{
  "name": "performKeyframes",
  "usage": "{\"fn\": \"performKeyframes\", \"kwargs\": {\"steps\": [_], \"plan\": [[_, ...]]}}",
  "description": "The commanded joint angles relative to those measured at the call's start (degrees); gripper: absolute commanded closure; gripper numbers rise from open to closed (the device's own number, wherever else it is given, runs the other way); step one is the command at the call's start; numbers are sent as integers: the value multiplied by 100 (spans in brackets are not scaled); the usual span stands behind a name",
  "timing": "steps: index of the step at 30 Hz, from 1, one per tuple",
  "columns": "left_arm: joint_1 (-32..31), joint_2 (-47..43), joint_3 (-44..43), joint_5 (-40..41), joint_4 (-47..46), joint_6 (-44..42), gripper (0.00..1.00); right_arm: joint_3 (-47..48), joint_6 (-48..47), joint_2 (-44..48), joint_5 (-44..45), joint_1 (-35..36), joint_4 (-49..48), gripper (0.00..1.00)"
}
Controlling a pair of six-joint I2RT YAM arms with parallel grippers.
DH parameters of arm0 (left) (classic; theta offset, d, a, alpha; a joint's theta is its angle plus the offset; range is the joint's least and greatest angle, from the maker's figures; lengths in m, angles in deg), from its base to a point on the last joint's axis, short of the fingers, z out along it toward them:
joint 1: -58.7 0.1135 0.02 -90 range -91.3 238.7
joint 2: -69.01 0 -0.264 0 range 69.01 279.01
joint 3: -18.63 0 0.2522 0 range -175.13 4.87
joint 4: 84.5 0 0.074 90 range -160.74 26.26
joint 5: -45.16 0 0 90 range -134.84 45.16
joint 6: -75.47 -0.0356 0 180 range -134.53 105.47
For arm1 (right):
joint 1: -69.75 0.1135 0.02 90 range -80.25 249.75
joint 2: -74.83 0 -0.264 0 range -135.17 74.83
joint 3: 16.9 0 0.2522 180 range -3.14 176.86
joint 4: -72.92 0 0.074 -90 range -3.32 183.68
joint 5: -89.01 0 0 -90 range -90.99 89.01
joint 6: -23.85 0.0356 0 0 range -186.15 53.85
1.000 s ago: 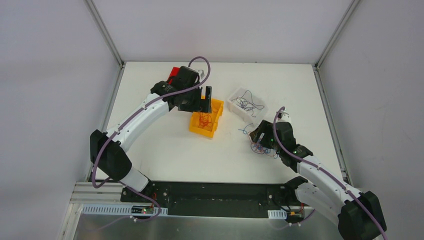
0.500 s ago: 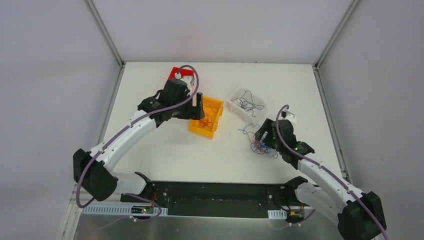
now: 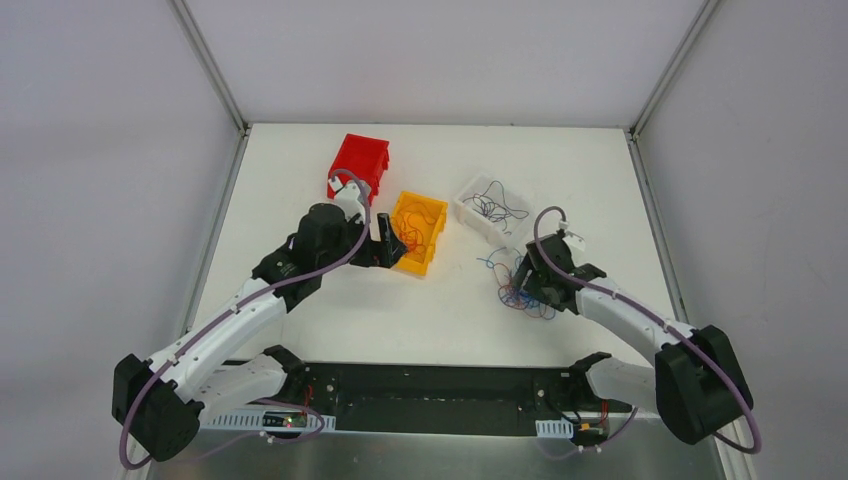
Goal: Untangle the cables
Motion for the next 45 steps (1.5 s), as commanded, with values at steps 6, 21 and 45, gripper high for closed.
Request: {"fn": "performKeyframes", "kwargs": {"steps": [6, 21, 45], "plan": [[-52, -589, 264, 185, -175, -117, 12, 336, 1026, -603, -889, 1496, -732, 23], [-512, 697, -1, -696, -770, 22, 16, 1489, 962, 451, 547, 2597, 648, 21], [-1164, 1833, 541, -933, -1060, 1096, 22, 4, 597, 30, -2180, 2257, -900, 31]]}}
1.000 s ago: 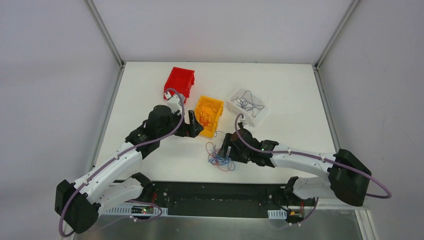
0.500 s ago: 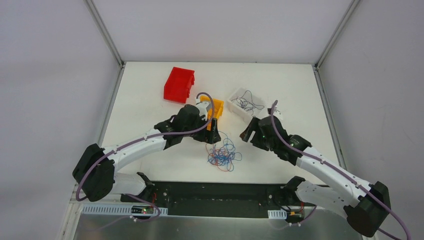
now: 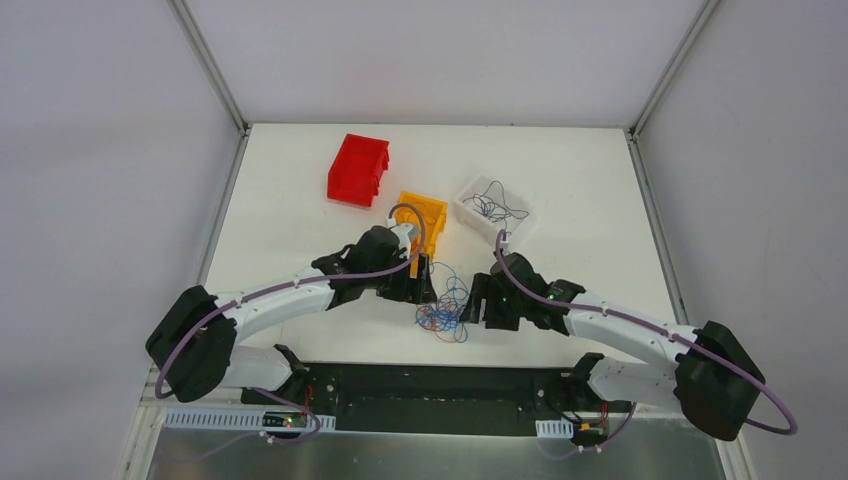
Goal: Untangle the cables
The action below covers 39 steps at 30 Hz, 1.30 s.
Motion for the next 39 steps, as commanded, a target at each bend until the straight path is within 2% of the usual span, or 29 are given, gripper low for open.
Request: {"fn": "performKeyframes", "kwargs": {"steps": [1, 3, 11, 18, 20, 22, 27, 30, 35, 39], "plan": [[-87, 156, 37, -172, -486, 360, 22, -81, 239, -76, 143, 23, -546, 33], [-109, 286, 11, -175, -585, 418, 22, -94, 272, -78, 248, 31, -628, 42], [-198, 847, -64, -69, -633, 730, 32, -158, 354, 85, 244, 28, -786, 100], [-202, 809, 29, 5, -624, 760, 43, -82, 253, 562, 582, 26, -389, 100], [-194, 683, 62, -16, -619, 709, 42, -20, 192, 774, 768, 29, -160, 100], [-196, 538, 68, -118, -584, 585, 39, 42, 130, 921, 930, 30, 51, 100], [-260, 318, 6, -533, -580, 237, 23, 151, 79, 1080, 934, 23, 200, 100], [-427, 467, -99, -554, -543, 42, 21, 325, 48, 1079, 814, 30, 213, 100], [-594, 1047, -301, -606, -553, 92, 32, 955, -134, 1153, 729, 25, 446, 100], [-597, 1122, -215, -458, -553, 157, 34, 1869, -527, 1348, 1041, 14, 1033, 100]]}}
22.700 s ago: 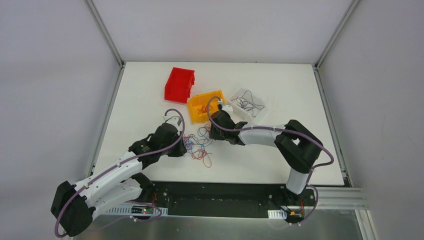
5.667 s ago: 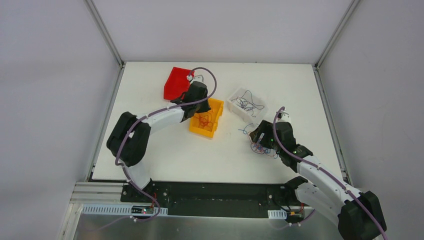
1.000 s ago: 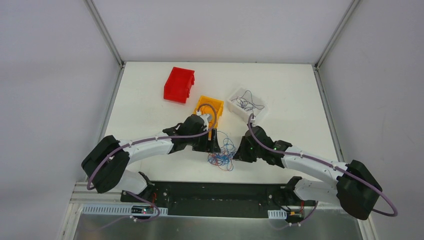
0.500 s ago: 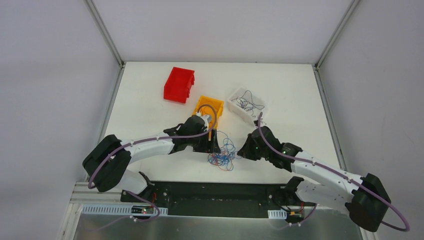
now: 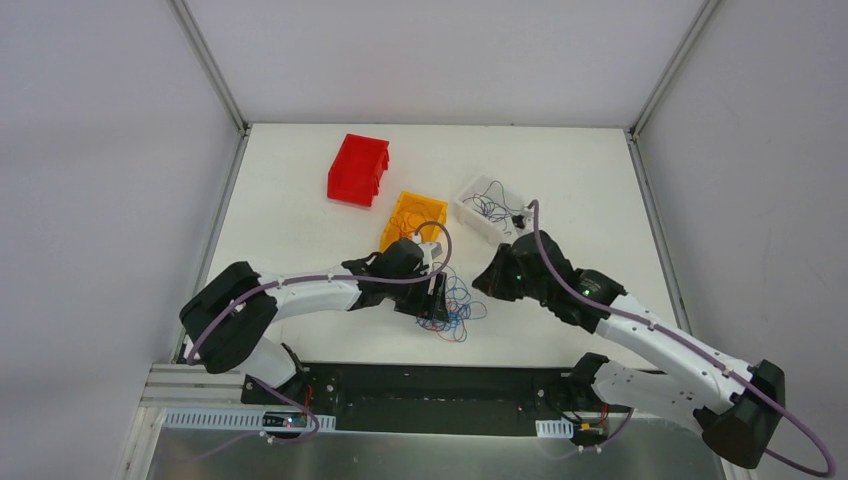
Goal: Untangle the cables
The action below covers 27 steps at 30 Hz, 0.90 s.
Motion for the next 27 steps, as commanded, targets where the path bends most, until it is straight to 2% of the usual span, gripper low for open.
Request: {"fn": "performKeyframes", "kwargs": {"steps": [1, 7, 11, 12, 13, 14, 15, 16, 17, 22, 27], "plan": [[-37, -4, -46, 26, -35, -81, 34, 1229, -567, 374, 401, 15, 655, 100], [-30, -254, -48, 268, 218, -110, 35, 2806, -1236, 392, 568, 6, 1135, 100], [-34, -820, -76, 591, 587, -193, 35, 3405, -1618, 291, 737, 5, 1305, 100], [-29, -984, -82, 649, 652, -207, 35, 3413, -1676, 283, 841, 7, 1351, 93], [-28, -1140, -86, 695, 739, -223, 34, 3369, -1698, 270, 951, 5, 1437, 80], [-31, -1281, -91, 747, 798, -235, 34, 3268, -1677, 249, 1062, -1, 1521, 59], [-31, -1408, -87, 801, 855, -237, 34, 3096, -1578, 228, 1141, -1, 1582, 43], [-34, -1500, -86, 849, 905, -230, 33, 2803, -1443, 224, 1208, -5, 1628, 33], [-35, -1572, -84, 886, 941, -228, 32, 2542, -1275, 209, 1255, -22, 1648, 28], [-31, -1837, -86, 1098, 1079, -241, 30, 993, -396, 40, 1073, -214, 1364, 25], [-36, -2370, 8, 1472, 1152, -334, 28, -397, 28, -31, 339, -398, 95, 27]]}}
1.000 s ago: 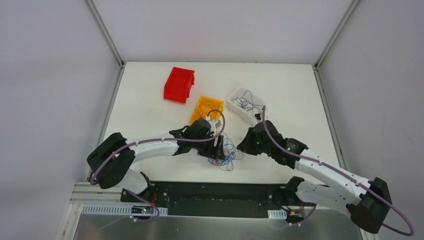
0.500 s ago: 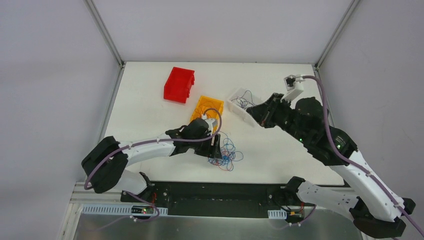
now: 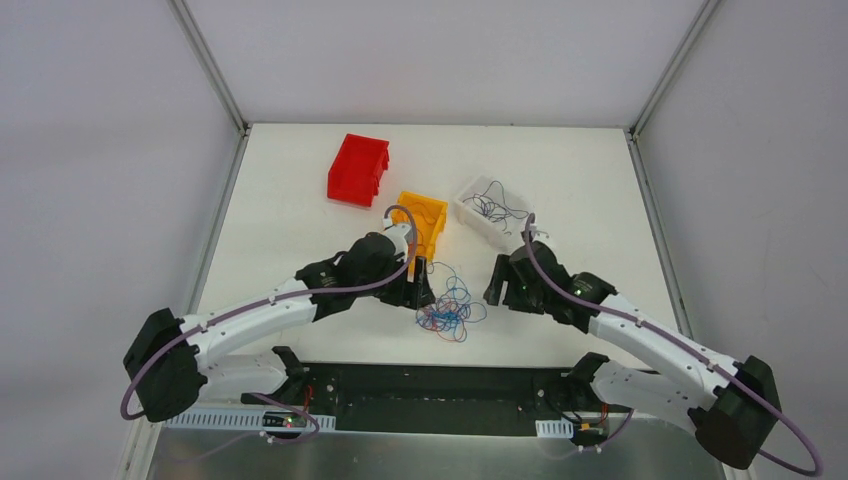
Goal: Untangle the cables
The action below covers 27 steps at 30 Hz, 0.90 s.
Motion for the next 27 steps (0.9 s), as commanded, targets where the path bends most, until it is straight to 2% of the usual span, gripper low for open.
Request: {"fn": "performKeyframes", "kwargs": {"steps": [1, 8, 15, 17, 20, 22, 27], "plan": [[-31, -631, 22, 508, 144, -202, 28, -732, 524, 36, -497, -104, -1049, 28], [-38, -1070, 103, 751, 318, -275, 26, -901, 264, -876, -915, -124, -1749, 34], [-39, -1315, 100, 1088, 627, -328, 25, -838, 174, -1620, -1034, -129, -1909, 44], [-37, -1399, 128, 1154, 678, -347, 25, -867, 124, -1726, -1111, -129, -1995, 57], [-34, -1488, 166, 1236, 740, -386, 25, -821, 24, -1749, -1456, -129, -2182, 84], [-39, -1514, 150, 1273, 777, -444, 25, -664, -20, -1636, -1547, -131, -2163, 98], [-23, -1508, -96, 1292, 865, -763, 24, 605, -275, -936, -1555, -130, -1389, 100]]}}
